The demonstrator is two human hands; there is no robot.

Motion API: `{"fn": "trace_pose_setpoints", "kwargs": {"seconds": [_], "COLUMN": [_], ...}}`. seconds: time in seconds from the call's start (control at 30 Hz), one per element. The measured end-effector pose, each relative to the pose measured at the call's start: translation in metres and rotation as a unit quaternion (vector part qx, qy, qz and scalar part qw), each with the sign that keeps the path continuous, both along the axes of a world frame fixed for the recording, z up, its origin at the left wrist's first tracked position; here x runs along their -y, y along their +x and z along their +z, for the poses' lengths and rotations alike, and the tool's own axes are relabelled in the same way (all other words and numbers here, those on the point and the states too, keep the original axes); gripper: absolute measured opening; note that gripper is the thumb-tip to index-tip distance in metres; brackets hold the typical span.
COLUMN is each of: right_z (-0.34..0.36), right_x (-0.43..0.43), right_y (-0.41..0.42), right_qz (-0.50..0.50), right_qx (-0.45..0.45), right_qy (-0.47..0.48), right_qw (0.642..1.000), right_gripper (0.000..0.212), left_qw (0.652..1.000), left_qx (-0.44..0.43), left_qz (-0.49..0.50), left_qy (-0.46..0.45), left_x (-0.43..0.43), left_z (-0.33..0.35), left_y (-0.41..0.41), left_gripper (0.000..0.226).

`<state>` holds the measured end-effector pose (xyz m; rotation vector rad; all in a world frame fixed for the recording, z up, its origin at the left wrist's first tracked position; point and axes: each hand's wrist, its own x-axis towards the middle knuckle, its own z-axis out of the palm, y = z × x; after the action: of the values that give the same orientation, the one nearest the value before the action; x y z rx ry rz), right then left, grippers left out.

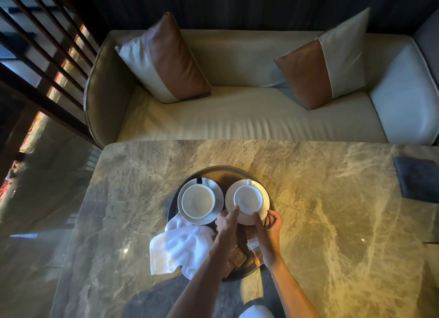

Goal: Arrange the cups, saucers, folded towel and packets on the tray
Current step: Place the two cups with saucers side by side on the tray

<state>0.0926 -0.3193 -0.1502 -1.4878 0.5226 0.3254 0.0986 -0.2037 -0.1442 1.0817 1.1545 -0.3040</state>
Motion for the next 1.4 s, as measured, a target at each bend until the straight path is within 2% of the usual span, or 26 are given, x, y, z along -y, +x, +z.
{"fn": "trace_pose_setpoints", "kwargs": {"seconds": [0.33,0.47,0.6,0.8,0.97,1.4], "right_z": [-0.0092,-0.0088,-0.0086,-0.0086,-0.0078,-0.0032], "right_x": [0.0057,0.0062,0.0059,0.0059,0.0048,0.0045], "right_y": [0.0018,0.0018,0.0023,0.0019,0.0019,0.0041], "right_qz": [0.014,0.009,0.019,0.026,0.028,0.028], "right_qx": [-0.023,-0.023,-0.029,-0.03,-0.03,-0.033], "right_qy": [-0.009,-0.003,-0.003,0.004,0.001,0.003], "right_qw": [1.0,1.0,0.999,0.999,0.999,0.999], "right_gripper": [0.049,0.048,0.048,0.046,0.047,0.052], "left_qw": [1.0,0.999,1.0,1.0,0.999,0.998], "left_qx": [-0.027,-0.024,0.0,0.004,-0.012,0.012], "left_qz": [0.001,-0.001,0.009,0.025,0.036,0.058], "left_qy": [0.012,0.023,0.015,0.01,-0.002,-0.003], "left_x": [0.003,0.0029,0.0033,0.0041,0.0044,0.0074], "left_z": [-0.0066,-0.0096,-0.0081,-0.0088,-0.0074,-0.0037], "left_y": [0.0015,-0.0018,-0.0038,-0.0038,-0.003,-0.0023], "left_gripper": [0.061,0.059,0.067,0.053,0.053,0.052]}}
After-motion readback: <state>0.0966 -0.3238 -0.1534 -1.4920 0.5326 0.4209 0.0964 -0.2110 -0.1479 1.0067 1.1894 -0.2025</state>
